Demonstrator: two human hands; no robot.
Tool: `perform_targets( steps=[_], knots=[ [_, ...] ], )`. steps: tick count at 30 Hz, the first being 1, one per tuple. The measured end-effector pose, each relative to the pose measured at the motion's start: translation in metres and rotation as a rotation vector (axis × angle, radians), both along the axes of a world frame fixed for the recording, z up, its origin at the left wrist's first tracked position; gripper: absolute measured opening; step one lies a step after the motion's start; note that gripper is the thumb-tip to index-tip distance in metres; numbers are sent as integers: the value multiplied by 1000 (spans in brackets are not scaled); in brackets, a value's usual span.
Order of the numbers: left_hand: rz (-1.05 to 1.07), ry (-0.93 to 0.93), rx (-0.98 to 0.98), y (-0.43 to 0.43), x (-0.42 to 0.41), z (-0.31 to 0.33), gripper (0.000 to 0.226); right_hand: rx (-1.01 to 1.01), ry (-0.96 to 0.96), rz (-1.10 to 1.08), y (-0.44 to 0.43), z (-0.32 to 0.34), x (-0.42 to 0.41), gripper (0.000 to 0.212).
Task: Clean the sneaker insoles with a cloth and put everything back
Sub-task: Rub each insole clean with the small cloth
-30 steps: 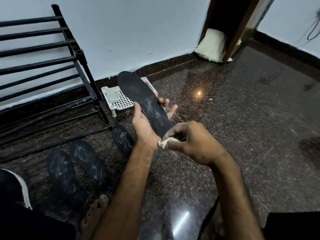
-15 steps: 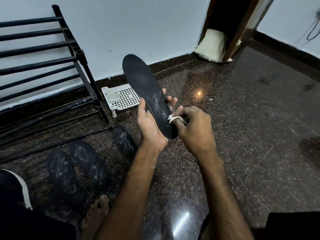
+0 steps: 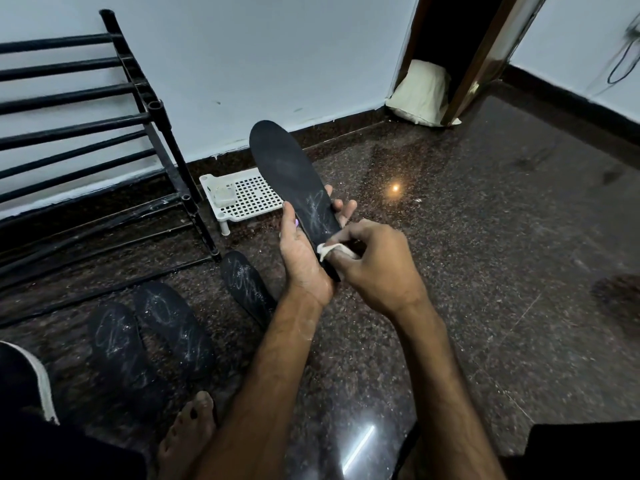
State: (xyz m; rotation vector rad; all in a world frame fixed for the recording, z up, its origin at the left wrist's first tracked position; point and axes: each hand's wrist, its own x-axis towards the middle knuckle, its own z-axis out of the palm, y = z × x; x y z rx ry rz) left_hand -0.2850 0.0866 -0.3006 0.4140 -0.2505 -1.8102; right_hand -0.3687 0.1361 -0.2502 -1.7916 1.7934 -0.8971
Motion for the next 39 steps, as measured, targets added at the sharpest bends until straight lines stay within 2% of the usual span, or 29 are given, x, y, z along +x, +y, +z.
perform_targets(
  steps=[3,5,8,10,13,15,18,21,24,26,29,32,34,36,39],
  knots=[
    [-44,32,-5,3,-3,4,68,-88,19,-109,-14,-1,1,10],
    [-45,37,-12,3,-3,4,68,-73,81,-194,-16,-5,-5,9],
    [13,8,0,3,-6,1,72,28,53,-117,-5,-2,-6,7],
    [25,-6,20,4,-8,0,73,23,9,-42,-2,2,1,10],
    [-7,27,15,3,-7,0,70,-35,14,-129,-13,-1,2,8],
    [-10,56,-10,0,-2,-1,69,23,42,-173,-12,-2,-7,6],
    [19,57,-1,-4,1,-1,71,170,-5,3,5,6,-9,4],
    [26,69,28,-2,-2,2,69,65,-54,56,2,10,0,10],
    [-7,108,10,0,0,3,67,-49,23,-125,-11,2,-1,8],
    [-4,127,-12,-3,4,3,66,7,61,-162,-6,-1,-6,6],
    [27,109,-2,-5,3,0,67,111,6,-42,9,5,1,7],
    [15,102,3,-1,0,0,69,21,-21,-35,-1,7,8,8],
    [-10,128,-22,-1,3,2,68,-26,49,-104,-9,5,3,7],
    [-1,133,-34,-4,8,2,65,48,72,-43,-5,7,-6,4],
    [26,104,-33,-7,12,2,64,328,-62,240,15,19,-15,5]
  ],
)
